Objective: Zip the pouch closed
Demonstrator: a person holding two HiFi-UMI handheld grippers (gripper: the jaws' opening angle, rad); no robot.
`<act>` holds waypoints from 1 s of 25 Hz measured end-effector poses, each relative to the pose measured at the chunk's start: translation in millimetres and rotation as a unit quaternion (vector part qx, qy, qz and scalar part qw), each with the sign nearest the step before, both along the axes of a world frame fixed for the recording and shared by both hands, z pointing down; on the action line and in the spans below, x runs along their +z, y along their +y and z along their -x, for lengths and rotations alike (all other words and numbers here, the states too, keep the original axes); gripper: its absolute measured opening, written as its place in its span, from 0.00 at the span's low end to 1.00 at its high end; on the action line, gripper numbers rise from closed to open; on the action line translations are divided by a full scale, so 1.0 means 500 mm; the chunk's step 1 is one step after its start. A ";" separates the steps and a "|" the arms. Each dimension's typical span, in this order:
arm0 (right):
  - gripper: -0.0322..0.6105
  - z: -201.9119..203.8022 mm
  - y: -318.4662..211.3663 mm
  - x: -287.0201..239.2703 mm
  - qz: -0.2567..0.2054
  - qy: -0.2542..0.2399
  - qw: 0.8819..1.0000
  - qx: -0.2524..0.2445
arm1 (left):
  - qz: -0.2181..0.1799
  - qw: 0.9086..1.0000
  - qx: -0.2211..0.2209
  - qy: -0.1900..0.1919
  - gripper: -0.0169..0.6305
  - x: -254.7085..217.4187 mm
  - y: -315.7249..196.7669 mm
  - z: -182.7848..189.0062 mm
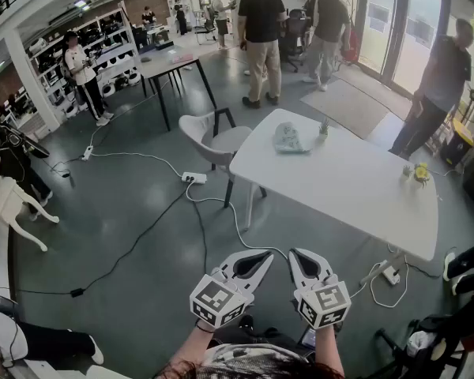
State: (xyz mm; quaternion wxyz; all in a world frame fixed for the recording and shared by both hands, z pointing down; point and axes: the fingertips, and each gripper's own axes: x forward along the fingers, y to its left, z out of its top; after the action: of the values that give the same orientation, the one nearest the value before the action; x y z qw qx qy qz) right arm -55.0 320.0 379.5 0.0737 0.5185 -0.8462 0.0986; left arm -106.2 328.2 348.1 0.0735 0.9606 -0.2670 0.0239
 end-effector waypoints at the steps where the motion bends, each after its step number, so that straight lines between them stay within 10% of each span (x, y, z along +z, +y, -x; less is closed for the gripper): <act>1: 0.04 0.002 -0.009 0.003 -0.001 0.000 1.000 0.001 | -0.001 1.000 0.000 -0.001 0.05 0.003 -0.009 0.002; 25: 0.05 -0.005 -0.147 0.076 0.031 0.003 0.999 0.019 | 0.027 0.999 0.021 0.003 0.05 0.070 -0.176 -0.001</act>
State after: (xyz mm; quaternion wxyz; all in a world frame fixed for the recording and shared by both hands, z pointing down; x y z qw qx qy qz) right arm -52.7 246.6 417.4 0.0904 0.5319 -0.8328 0.1242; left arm -105.6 240.4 383.2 0.0998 0.9638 -0.2456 0.0300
